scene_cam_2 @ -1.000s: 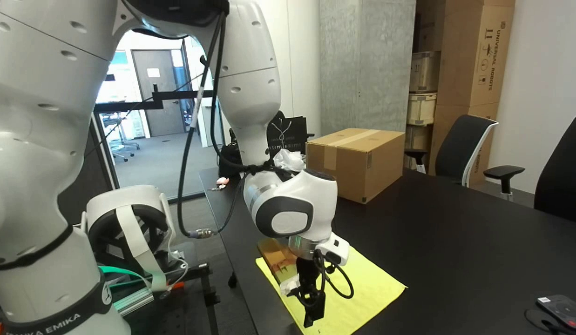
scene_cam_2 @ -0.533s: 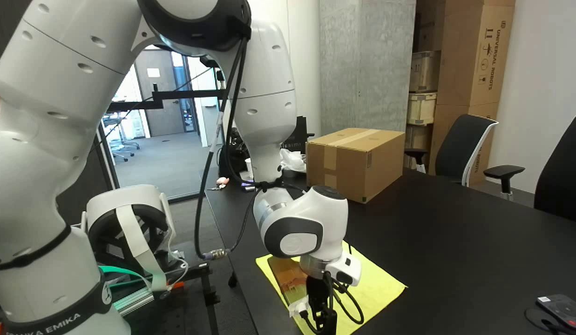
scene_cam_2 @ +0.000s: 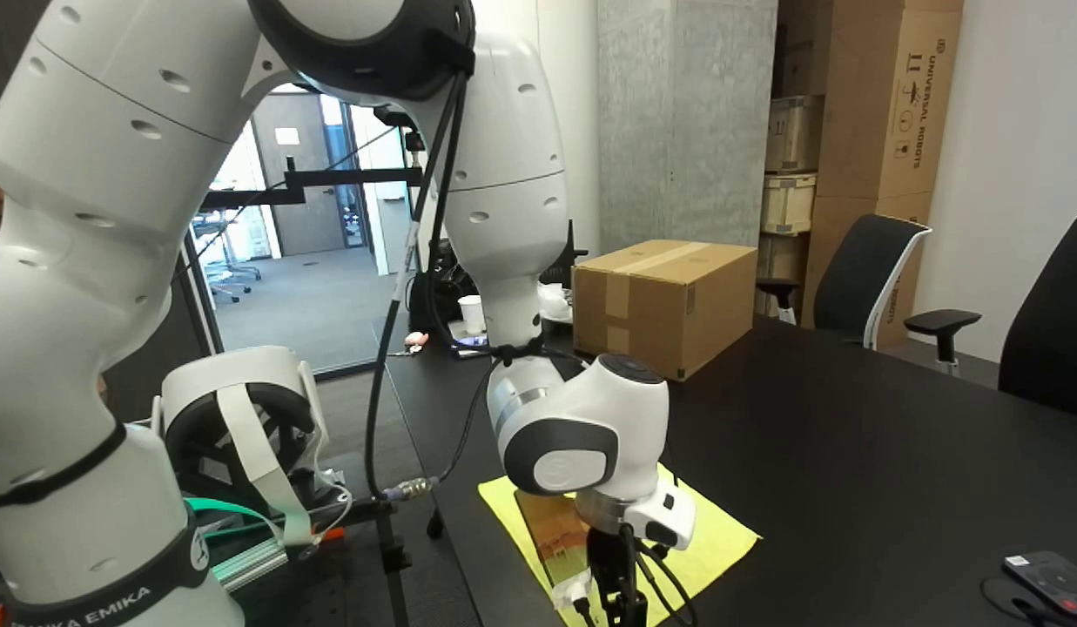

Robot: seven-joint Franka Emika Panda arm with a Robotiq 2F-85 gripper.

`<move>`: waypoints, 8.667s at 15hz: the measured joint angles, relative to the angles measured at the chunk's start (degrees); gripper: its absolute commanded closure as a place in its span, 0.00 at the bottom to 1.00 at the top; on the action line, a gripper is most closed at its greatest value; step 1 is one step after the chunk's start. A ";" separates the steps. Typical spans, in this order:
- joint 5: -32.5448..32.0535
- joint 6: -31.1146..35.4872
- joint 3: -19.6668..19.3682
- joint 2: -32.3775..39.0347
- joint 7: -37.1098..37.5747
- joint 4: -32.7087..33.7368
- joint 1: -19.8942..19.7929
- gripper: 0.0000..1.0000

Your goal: Fold the towel on the table.

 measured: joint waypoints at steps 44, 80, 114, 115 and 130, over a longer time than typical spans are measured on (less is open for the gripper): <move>10.00 -17.16 4.55 0.79 5.19 18.99 1.03 0.93; 10.55 -14.65 -0.53 -2.49 27.28 11.69 19.78 0.00; 24.74 21.94 20.33 2.34 28.26 -5.44 7.70 0.00; 24.69 22.22 20.33 2.42 28.43 -5.25 7.70 0.00; 24.58 22.50 19.51 6.01 29.29 -1.77 7.71 0.00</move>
